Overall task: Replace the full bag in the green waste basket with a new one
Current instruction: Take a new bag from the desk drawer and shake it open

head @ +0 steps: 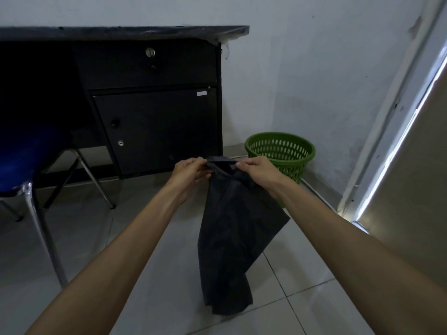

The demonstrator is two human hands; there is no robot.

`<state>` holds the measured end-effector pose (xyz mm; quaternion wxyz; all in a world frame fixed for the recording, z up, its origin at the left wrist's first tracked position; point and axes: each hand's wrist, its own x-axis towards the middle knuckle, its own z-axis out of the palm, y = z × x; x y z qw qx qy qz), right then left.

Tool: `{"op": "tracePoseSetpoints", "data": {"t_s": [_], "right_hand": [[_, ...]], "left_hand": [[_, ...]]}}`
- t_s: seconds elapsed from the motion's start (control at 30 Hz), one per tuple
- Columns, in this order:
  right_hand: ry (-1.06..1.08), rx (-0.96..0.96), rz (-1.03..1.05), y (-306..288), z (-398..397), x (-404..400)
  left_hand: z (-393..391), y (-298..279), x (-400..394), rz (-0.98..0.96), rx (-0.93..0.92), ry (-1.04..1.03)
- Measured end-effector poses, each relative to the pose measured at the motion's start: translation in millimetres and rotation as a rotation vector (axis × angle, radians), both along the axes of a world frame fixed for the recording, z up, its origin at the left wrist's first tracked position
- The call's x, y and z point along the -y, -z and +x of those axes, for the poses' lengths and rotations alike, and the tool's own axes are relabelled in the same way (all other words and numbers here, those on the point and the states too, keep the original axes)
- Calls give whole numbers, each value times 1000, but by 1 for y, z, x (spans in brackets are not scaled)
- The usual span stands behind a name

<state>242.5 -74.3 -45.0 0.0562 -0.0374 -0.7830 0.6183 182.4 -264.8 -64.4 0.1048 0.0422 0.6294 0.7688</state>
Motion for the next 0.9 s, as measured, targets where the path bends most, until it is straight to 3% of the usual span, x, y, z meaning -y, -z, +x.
{"op": "tracePoseSetpoints", "data": {"t_s": [0.17,0.23,0.4,0.6,0.7,0.9], "right_hand": [[67,-50,203,-8,-1,-5],[84,-79,261,-12,-2,-10],[136,-181,372,-15,-3,-26],[256,-289,851,-30,2,-37],[321,-369,1016,-37,11,-38],[323,-316,1090,-27,14,-48]], "left_hand": [[-8,-7,-1,226,209,96],[-14,-9,4,224,219,117],[3,-22,8,-143,62,250],[27,-45,7,-608,-180,462],[23,-52,7,-833,-409,430],[16,-45,3,-911,-618,275]]}}
